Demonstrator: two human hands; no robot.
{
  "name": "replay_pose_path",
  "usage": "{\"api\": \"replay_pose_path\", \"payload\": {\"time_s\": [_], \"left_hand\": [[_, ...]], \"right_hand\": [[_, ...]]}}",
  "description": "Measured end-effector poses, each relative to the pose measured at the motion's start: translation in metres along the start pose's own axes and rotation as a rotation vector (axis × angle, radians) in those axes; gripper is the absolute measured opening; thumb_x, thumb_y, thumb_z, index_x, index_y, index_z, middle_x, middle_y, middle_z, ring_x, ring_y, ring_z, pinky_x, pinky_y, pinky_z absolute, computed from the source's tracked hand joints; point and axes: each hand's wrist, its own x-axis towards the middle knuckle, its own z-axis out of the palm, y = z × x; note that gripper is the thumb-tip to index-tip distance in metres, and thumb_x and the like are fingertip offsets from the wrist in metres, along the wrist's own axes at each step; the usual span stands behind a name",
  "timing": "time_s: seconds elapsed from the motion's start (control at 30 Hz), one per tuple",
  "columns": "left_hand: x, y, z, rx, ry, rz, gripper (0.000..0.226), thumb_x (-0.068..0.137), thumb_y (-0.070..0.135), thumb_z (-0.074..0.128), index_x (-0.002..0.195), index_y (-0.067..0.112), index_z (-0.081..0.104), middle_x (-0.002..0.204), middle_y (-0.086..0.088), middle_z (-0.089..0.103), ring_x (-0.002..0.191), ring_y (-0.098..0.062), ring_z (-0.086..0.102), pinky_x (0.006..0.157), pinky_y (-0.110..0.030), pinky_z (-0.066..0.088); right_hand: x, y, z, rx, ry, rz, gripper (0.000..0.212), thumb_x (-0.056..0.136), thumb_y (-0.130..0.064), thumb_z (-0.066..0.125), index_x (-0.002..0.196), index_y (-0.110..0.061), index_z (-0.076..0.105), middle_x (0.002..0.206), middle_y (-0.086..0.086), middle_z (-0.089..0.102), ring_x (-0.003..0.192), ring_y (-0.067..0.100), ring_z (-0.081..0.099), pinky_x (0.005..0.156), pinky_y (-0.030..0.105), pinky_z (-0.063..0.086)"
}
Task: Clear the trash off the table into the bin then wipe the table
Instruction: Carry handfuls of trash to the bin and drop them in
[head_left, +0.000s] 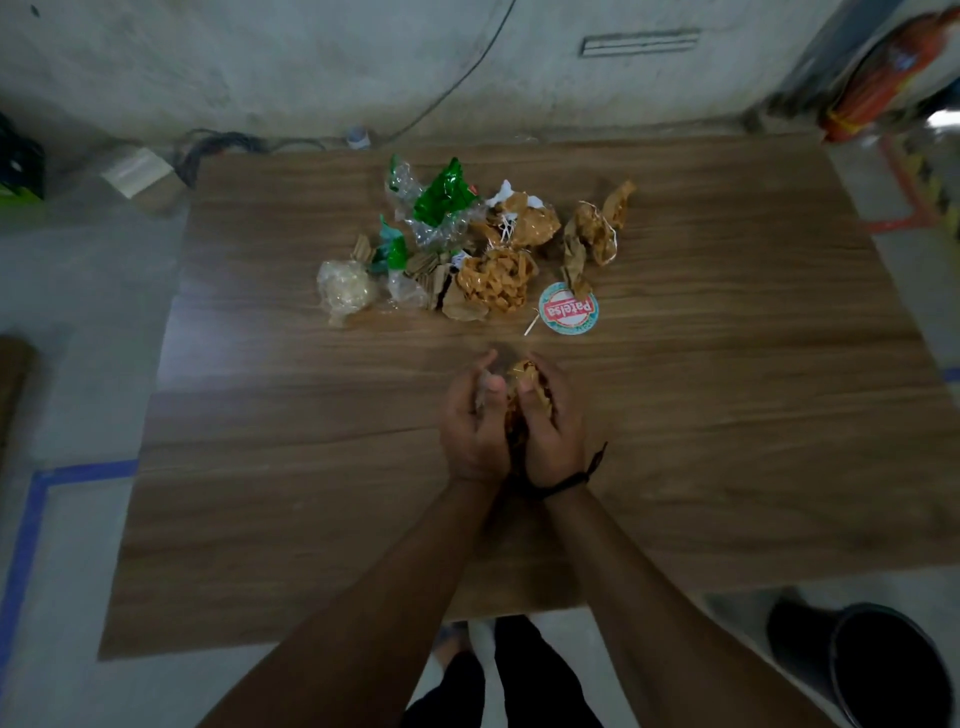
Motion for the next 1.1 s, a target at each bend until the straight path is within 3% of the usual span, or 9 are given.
{"api": "replay_pose_path", "payload": {"time_s": [0.07,0.23,0.37,0.57,0.7,0.83,1.0,1.1], "left_hand": [[-0.001,0.002,0.001,-0.047,0.012,-0.024,0.043,0.088,0.044,0.047,0.114,0.013,0.062,0.098,0.015,0.065,0.095,0.007,0.061,0.083,-0.014,0.045],[0.001,0.0,0.001,-0.26,0.061,-0.233,0.04,0.074,0.045,0.065,0.102,0.016,0.069,0.106,-0.016,0.068,0.1,-0.027,0.063,0.091,-0.043,0.049],[0.0,0.015,0.003,-0.454,0.054,-0.422,0.031,0.077,0.015,0.074,0.106,0.003,0.068,0.102,-0.018,0.067,0.094,-0.029,0.065,0.091,-0.046,0.05],[-0.015,0.066,0.027,-0.466,-0.055,-0.366,0.027,0.082,-0.004,0.067,0.109,-0.007,0.064,0.103,-0.021,0.069,0.092,-0.03,0.068,0.083,-0.039,0.056],[-0.037,0.104,0.064,-0.473,-0.15,-0.292,0.026,0.077,0.005,0.072,0.102,-0.001,0.068,0.111,-0.02,0.068,0.104,-0.036,0.065,0.093,-0.049,0.052],[-0.076,0.141,0.115,-0.485,-0.274,-0.26,0.027,0.071,0.011,0.074,0.096,0.006,0.069,0.094,-0.014,0.067,0.09,-0.031,0.064,0.084,-0.046,0.052],[-0.157,0.167,0.19,-0.485,-0.403,-0.228,0.022,0.067,0.013,0.074,0.089,0.013,0.069,0.082,0.002,0.069,0.082,-0.021,0.065,0.074,-0.035,0.053],[-0.225,0.171,0.238,-0.484,-0.49,-0.249,0.024,0.063,0.017,0.076,0.086,0.013,0.069,0.081,-0.002,0.067,0.08,-0.023,0.064,0.073,-0.035,0.052]], "right_hand": [[-0.006,-0.002,0.007,0.141,0.015,0.044,0.052,0.085,-0.043,0.052,0.123,-0.009,0.059,0.126,0.014,0.061,0.117,0.024,0.057,0.101,0.03,0.044],[-0.007,-0.01,0.018,0.703,0.08,0.403,0.028,0.08,-0.021,0.062,0.107,-0.019,0.065,0.115,0.018,0.063,0.109,0.031,0.059,0.099,0.045,0.044],[-0.007,-0.022,0.016,0.841,0.082,0.493,0.018,0.09,-0.006,0.055,0.104,-0.014,0.064,0.095,0.009,0.07,0.091,0.025,0.064,0.086,0.037,0.051],[-0.007,-0.055,-0.025,0.92,0.115,0.369,0.033,0.078,-0.016,0.061,0.109,-0.006,0.066,0.104,0.018,0.068,0.096,0.029,0.065,0.086,0.039,0.052],[-0.006,-0.084,-0.078,0.978,0.159,0.302,0.036,0.08,-0.016,0.06,0.112,0.0,0.062,0.105,0.02,0.066,0.099,0.033,0.063,0.087,0.041,0.05],[-0.012,-0.103,-0.149,0.972,0.275,0.242,0.066,0.076,-0.02,0.065,0.13,0.013,0.044,0.113,0.027,0.056,0.105,0.038,0.056,0.09,0.044,0.048],[-0.044,-0.104,-0.258,1.007,0.364,0.122,0.047,0.072,-0.022,0.068,0.111,0.001,0.056,0.097,0.019,0.061,0.092,0.032,0.06,0.084,0.041,0.048],[-0.079,-0.088,-0.332,1.017,0.474,0.131,0.042,0.075,-0.017,0.064,0.112,-0.001,0.056,0.092,0.014,0.065,0.085,0.027,0.064,0.081,0.039,0.051]]}}
